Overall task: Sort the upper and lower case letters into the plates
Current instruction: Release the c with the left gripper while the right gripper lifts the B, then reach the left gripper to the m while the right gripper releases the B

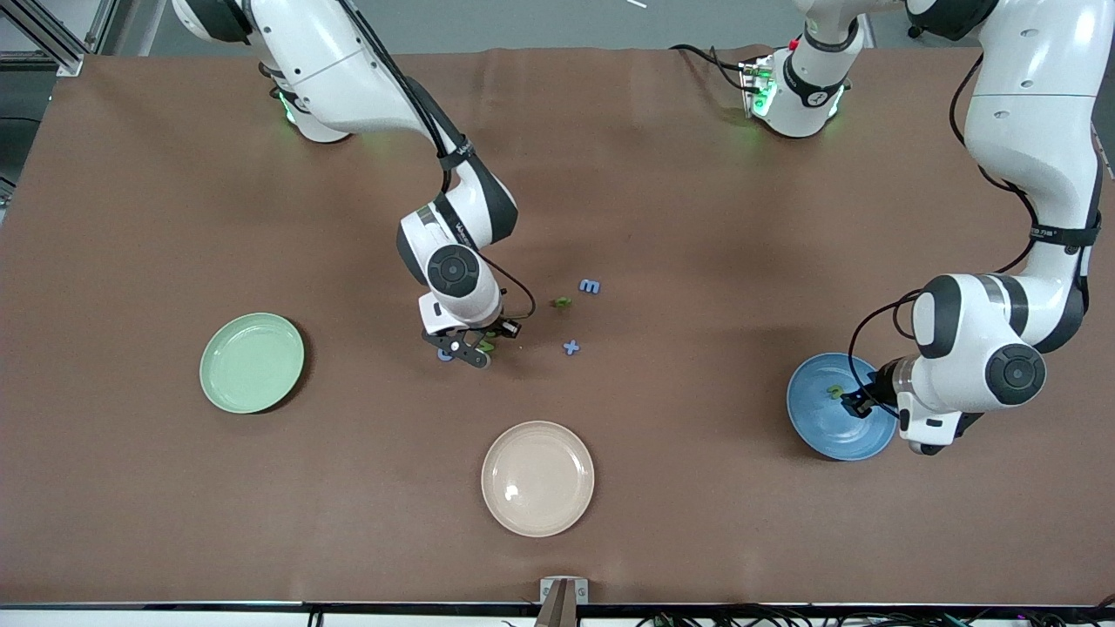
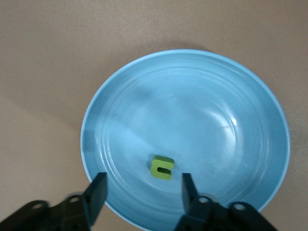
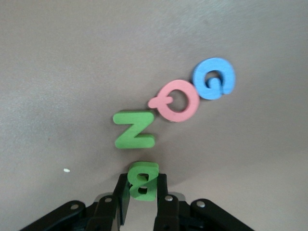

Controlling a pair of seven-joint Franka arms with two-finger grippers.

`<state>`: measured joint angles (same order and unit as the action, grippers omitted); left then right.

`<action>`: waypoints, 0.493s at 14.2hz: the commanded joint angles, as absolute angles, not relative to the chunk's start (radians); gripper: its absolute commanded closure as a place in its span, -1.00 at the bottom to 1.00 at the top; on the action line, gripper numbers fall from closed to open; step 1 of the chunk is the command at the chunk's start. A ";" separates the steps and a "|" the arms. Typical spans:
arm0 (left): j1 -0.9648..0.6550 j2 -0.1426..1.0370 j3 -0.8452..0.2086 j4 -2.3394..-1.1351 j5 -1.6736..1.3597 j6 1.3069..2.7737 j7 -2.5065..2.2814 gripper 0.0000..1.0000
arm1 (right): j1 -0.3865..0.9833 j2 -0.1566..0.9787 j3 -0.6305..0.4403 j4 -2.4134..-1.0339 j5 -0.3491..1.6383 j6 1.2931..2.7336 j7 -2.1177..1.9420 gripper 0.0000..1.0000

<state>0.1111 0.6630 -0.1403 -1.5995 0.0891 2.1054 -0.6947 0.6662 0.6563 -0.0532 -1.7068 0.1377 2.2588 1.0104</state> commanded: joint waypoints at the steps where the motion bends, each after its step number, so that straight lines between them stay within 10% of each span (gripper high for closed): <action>1: 0.088 0.599 -0.166 -1.650 0.100 2.074 -0.756 -1.00 | 0.599 0.490 -0.054 -1.736 0.147 2.091 0.904 0.97; 7: 0.037 0.558 -0.365 -1.730 0.091 2.106 -1.043 -1.00 | 0.294 0.313 -0.055 -1.741 0.118 1.810 0.349 0.97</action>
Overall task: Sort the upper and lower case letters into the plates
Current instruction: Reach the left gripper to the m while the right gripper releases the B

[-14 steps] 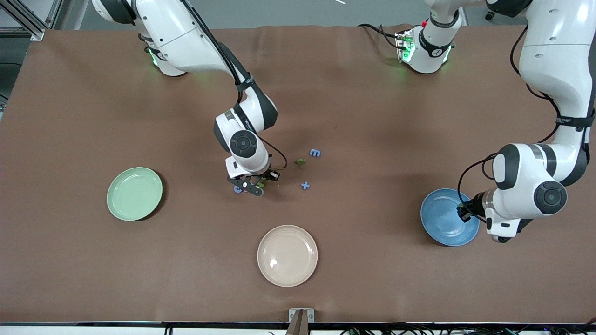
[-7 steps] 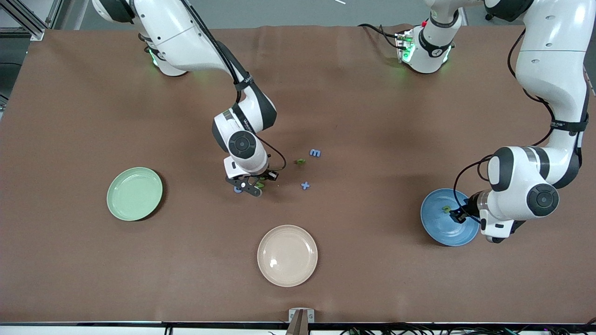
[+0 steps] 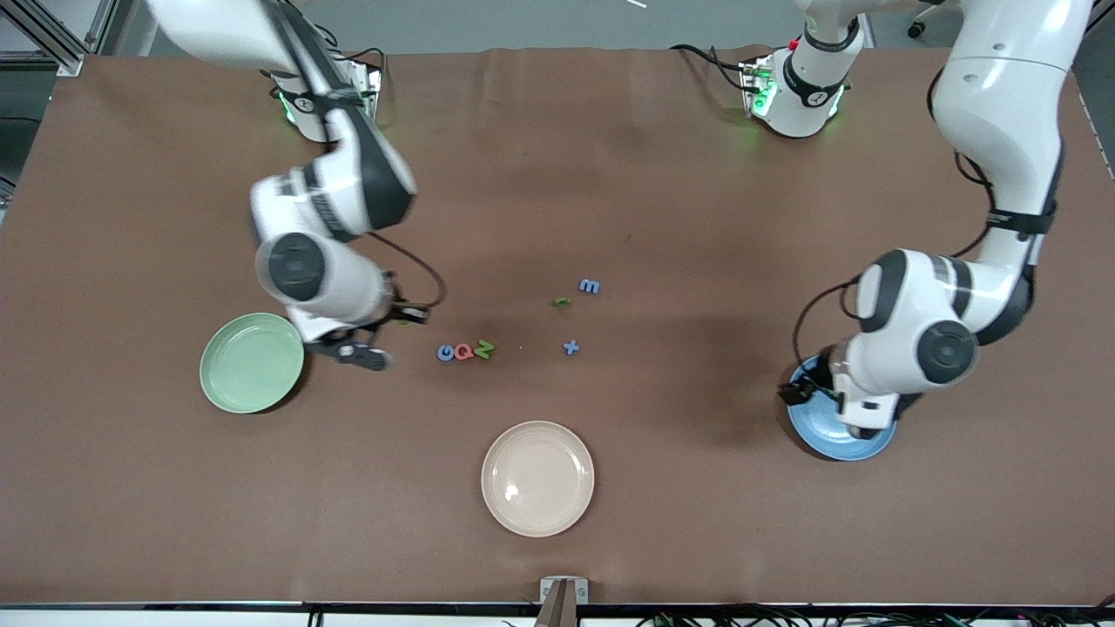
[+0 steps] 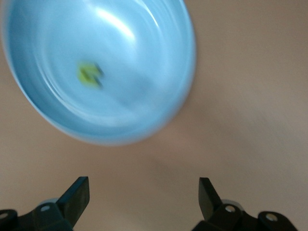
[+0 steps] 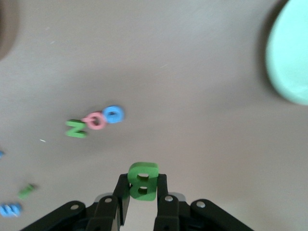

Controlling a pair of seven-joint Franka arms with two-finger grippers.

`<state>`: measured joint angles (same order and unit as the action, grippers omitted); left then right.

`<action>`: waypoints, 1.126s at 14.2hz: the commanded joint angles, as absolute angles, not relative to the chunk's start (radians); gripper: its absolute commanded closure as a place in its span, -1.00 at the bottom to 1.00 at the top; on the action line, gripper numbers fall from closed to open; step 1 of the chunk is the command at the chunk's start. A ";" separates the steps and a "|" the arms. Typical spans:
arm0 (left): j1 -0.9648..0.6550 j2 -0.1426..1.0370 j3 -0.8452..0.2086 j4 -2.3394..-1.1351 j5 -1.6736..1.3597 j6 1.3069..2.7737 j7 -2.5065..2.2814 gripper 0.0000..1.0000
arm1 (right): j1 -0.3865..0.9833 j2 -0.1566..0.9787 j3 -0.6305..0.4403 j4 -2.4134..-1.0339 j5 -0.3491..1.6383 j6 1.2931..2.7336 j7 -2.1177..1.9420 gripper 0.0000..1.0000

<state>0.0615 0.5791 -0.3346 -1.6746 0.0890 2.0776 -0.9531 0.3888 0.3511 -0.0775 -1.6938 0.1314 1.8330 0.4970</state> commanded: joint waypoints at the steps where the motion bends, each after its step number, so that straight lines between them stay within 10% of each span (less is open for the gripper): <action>1: 0.014 0.566 -0.373 -1.756 0.087 2.147 -1.090 -1.00 | 0.243 0.301 -0.055 -1.750 0.117 1.795 0.257 0.97; 4: -0.110 0.587 -0.388 -1.858 0.089 2.391 -1.331 -1.00 | 0.120 0.270 -0.055 -1.811 0.071 1.828 0.051 0.97; 16: -0.386 0.644 -0.383 -1.851 0.100 2.439 -1.994 -0.71 | -0.135 0.360 -0.055 -2.072 0.052 2.393 -0.212 0.93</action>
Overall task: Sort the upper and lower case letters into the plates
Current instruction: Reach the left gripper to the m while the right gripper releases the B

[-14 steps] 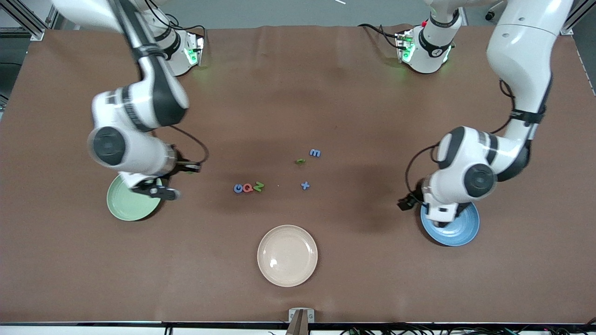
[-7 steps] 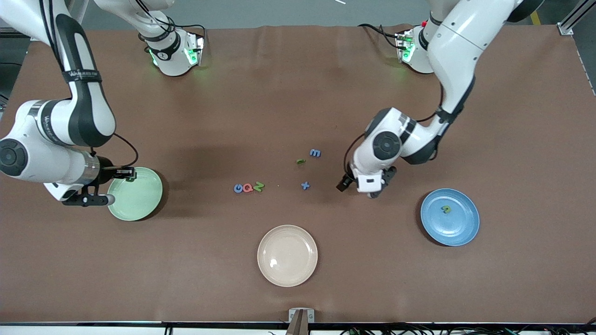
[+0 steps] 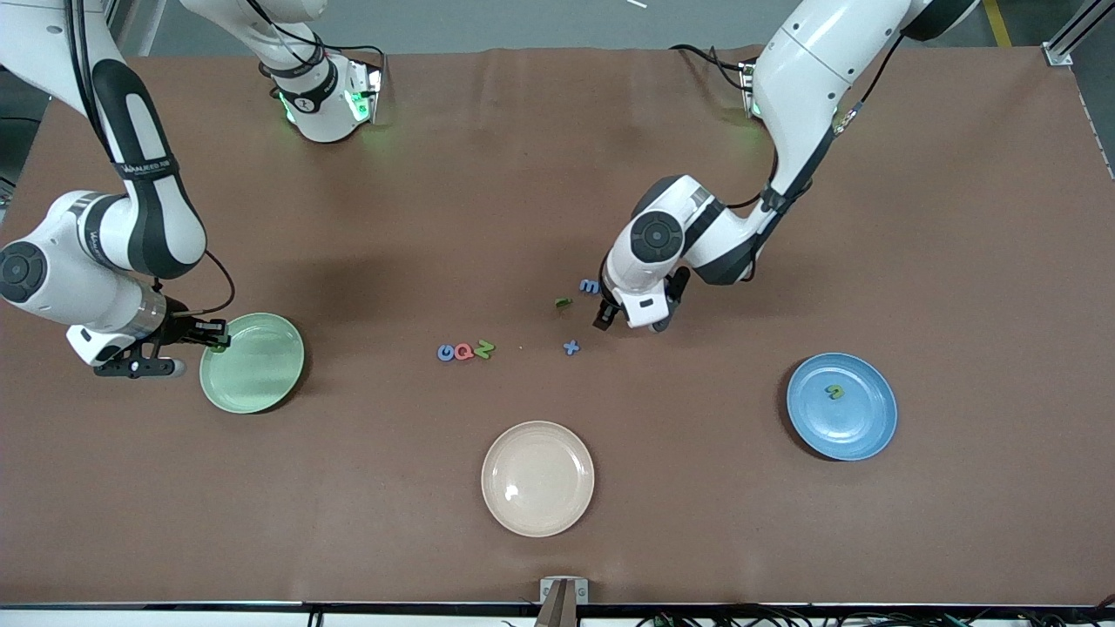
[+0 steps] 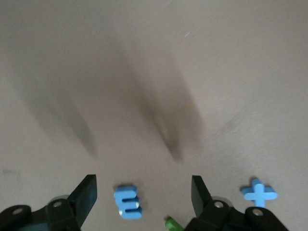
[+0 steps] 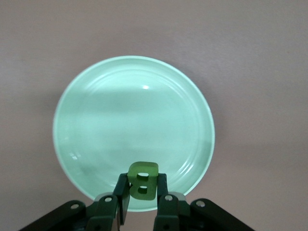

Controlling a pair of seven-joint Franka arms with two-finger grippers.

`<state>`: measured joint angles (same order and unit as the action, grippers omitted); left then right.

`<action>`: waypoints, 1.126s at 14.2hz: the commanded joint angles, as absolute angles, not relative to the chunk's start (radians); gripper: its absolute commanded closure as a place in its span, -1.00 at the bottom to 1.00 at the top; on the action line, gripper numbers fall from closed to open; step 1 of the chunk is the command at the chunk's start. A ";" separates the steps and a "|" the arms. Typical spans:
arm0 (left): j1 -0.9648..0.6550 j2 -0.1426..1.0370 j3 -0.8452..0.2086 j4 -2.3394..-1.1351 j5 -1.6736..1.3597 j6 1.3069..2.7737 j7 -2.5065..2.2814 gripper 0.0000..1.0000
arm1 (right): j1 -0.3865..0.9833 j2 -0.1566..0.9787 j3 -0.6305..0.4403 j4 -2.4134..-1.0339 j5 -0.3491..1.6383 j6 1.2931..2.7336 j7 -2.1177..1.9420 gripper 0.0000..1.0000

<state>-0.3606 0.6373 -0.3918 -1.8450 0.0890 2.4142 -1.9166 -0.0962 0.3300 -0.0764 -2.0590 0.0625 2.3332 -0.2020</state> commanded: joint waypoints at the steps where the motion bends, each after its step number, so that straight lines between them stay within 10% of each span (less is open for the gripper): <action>1: -0.399 0.644 -0.382 -1.855 0.100 2.439 -2.025 -0.66 | -0.140 0.383 -0.055 -2.071 0.052 2.420 -0.212 0.93; 16: -0.445 0.646 -0.380 -1.908 0.138 2.513 -2.143 -0.12 | -0.146 0.492 -0.054 -2.066 0.052 2.473 -0.210 0.75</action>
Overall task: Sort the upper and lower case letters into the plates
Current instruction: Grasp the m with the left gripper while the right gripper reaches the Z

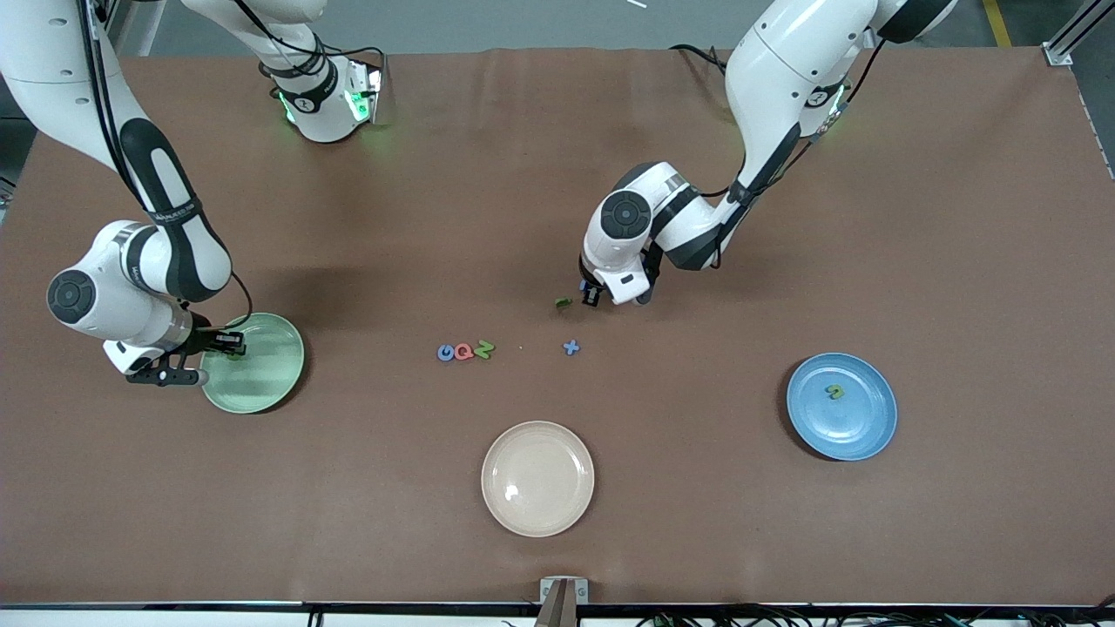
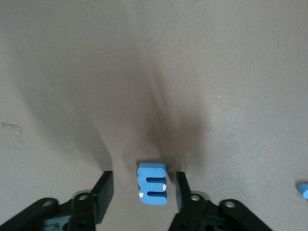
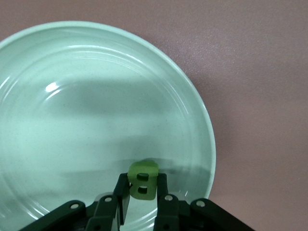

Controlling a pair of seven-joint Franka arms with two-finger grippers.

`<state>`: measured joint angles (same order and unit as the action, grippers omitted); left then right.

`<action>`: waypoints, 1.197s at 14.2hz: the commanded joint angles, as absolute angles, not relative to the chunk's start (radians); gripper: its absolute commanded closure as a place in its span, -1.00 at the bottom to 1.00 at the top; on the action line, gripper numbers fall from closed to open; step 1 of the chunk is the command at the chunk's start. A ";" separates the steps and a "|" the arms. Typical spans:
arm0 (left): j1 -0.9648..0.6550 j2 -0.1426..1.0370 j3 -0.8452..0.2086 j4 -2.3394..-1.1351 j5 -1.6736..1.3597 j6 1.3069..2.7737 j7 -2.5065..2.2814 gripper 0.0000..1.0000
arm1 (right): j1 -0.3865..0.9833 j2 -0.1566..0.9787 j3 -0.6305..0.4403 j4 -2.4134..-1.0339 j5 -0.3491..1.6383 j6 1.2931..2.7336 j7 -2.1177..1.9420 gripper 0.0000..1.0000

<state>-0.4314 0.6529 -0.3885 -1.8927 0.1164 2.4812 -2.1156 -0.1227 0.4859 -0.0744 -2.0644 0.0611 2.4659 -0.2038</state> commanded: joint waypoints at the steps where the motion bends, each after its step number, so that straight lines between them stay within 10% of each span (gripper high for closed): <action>1: -0.445 0.650 -0.380 -1.910 0.138 2.525 -2.143 -0.10 | -0.146 0.492 -0.054 -2.068 0.052 2.473 -0.210 0.67; 5: -0.448 0.652 -0.380 -1.910 0.138 2.533 -2.143 -0.01 | -0.126 0.479 -0.051 -2.065 0.052 2.456 -0.204 -0.69; 13: -0.448 0.669 -0.379 -1.910 0.159 2.568 -2.144 0.22 | 0.084 0.347 -0.048 -2.022 0.058 2.270 0.107 -0.89; 17: -0.445 0.677 -0.379 -1.908 0.166 2.568 -2.145 0.67 | 0.239 0.354 -0.048 -1.991 0.067 2.269 0.467 -0.89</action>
<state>-0.4389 0.6626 -0.3866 -1.9025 0.1408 2.5477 -2.1161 0.1724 0.3531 -0.0394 -2.0062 0.0632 2.2750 0.3042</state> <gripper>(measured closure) 0.736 0.053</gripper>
